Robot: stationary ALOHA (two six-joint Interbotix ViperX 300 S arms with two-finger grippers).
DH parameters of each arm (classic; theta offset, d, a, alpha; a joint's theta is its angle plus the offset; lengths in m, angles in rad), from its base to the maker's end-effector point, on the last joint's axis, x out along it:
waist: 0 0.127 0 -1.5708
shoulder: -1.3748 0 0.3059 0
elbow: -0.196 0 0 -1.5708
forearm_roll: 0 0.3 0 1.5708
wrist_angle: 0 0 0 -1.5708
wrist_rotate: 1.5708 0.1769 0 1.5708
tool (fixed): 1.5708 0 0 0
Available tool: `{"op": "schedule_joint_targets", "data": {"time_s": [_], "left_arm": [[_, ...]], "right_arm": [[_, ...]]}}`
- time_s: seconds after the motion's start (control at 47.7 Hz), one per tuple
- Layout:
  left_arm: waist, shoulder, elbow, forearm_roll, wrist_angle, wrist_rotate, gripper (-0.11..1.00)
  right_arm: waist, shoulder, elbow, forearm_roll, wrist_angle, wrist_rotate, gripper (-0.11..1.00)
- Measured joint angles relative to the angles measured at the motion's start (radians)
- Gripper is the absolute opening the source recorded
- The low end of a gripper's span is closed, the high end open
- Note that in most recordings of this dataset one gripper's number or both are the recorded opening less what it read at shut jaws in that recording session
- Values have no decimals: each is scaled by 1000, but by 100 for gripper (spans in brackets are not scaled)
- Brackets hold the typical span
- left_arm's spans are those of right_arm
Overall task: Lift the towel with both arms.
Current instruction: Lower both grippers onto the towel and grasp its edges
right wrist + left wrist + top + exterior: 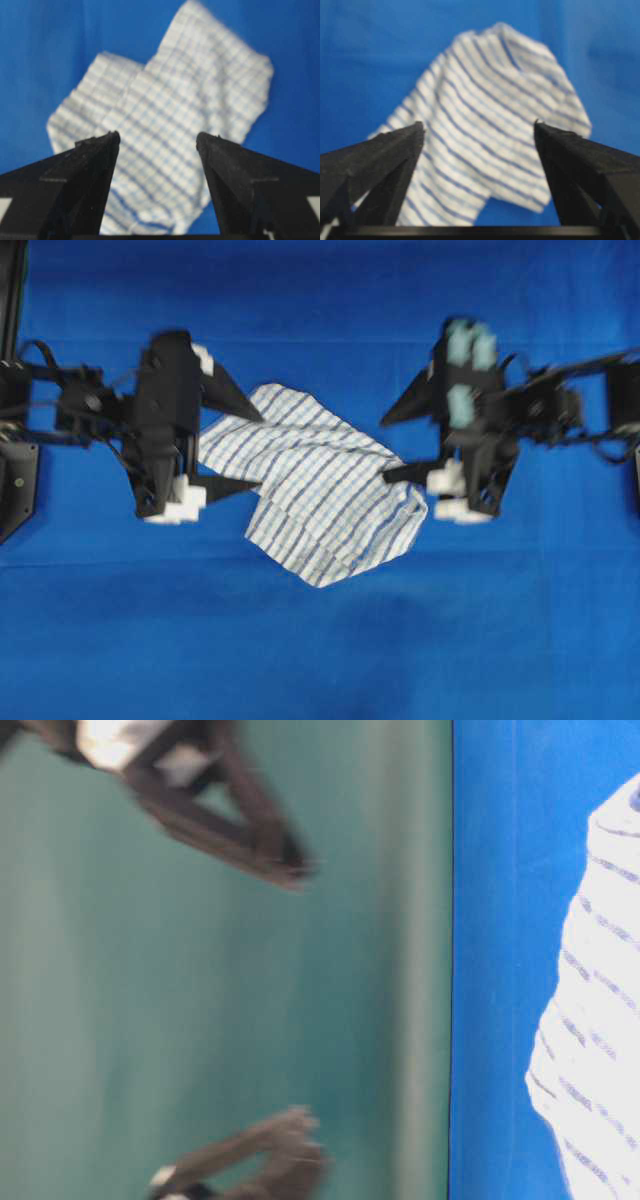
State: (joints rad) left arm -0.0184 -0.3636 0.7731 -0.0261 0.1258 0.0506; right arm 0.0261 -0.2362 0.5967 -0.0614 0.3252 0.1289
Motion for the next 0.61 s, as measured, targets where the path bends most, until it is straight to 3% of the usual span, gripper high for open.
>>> {"op": "schedule_joint_targets", "data": {"time_s": [0.272,0.608], "left_arm": [[-44,161,74,0,-150,-3,91],[-103,380,69,0,-253,-3,91]], "right_arm": [[60,190,9,3,-69,23,65],[103,344,8,6,-132,87,65]]}}
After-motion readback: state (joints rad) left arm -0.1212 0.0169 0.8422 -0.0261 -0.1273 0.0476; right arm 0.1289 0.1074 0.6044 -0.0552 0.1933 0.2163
